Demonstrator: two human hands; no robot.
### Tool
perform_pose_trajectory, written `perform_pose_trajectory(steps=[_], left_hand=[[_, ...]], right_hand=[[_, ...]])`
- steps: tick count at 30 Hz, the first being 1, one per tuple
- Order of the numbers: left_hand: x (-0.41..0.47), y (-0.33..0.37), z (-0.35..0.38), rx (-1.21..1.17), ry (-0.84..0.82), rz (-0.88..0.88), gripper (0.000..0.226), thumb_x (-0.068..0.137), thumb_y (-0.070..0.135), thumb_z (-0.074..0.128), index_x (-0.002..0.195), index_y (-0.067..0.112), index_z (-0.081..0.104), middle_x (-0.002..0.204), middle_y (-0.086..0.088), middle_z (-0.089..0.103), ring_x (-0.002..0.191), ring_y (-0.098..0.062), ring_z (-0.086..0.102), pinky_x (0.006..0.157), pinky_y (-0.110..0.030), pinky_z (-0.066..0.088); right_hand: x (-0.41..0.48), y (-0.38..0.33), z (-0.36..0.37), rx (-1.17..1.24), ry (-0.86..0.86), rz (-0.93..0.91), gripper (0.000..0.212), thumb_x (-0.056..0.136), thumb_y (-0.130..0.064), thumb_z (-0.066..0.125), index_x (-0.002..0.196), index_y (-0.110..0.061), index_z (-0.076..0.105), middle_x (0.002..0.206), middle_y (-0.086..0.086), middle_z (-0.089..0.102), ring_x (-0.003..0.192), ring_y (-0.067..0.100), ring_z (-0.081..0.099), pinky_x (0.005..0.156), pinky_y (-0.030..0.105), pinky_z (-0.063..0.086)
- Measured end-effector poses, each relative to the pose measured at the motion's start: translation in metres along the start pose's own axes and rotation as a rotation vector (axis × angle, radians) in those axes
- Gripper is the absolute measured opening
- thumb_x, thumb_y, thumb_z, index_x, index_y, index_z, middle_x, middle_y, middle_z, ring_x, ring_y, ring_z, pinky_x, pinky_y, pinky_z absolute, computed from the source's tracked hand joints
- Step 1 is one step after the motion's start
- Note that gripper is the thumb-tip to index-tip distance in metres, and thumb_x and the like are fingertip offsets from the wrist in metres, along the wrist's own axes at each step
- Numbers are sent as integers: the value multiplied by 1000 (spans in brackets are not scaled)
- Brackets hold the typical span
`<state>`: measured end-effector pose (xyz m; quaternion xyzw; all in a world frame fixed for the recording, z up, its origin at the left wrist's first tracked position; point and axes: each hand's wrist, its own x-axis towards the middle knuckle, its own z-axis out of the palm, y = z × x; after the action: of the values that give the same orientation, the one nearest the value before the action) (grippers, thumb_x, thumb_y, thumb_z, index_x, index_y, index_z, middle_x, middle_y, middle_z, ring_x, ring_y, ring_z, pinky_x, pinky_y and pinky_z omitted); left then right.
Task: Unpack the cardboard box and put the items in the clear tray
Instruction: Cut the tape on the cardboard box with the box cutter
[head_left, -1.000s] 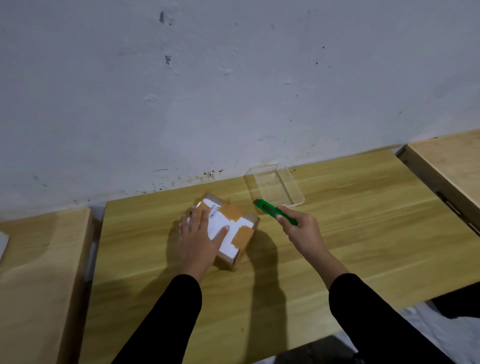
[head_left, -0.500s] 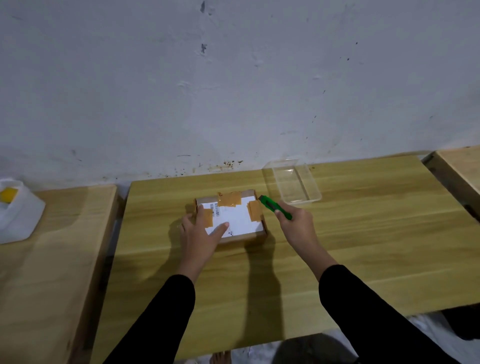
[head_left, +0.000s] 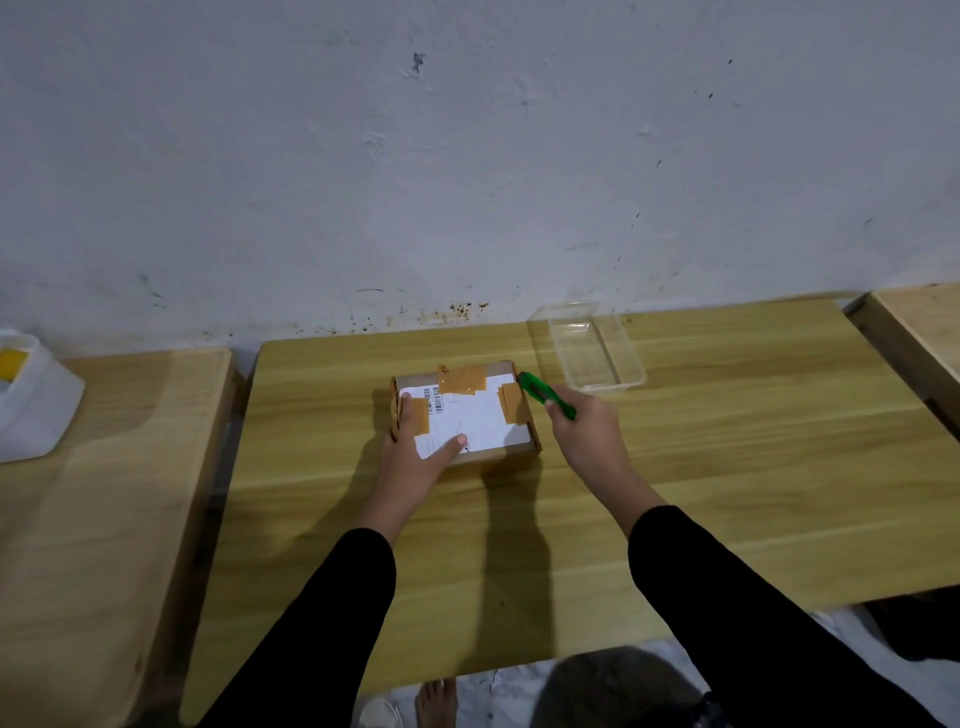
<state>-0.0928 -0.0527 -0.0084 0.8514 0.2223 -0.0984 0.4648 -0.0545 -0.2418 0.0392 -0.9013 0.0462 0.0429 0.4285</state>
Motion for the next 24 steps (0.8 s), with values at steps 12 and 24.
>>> perform_pose_trajectory(steps=[12, 24], left_hand=[[1, 0, 6, -26, 18, -60, 95, 79, 55, 62, 146, 41, -4, 149, -18, 23, 135, -38, 29, 105, -47, 34], [-6, 6, 6, 35, 38, -76, 92, 81, 55, 59, 147, 38, -3, 151, -17, 24, 134, -38, 30, 103, -47, 34]], right_hand=[[6, -11, -14, -246, -108, -41, 28, 93, -11, 45, 114, -1, 61, 99, 22, 62, 73, 31, 60, 58, 36, 51], [-22, 1, -15, -304, -119, -83, 30, 94, -12, 43, 119, -4, 57, 93, 21, 64, 69, 28, 59, 59, 35, 49]])
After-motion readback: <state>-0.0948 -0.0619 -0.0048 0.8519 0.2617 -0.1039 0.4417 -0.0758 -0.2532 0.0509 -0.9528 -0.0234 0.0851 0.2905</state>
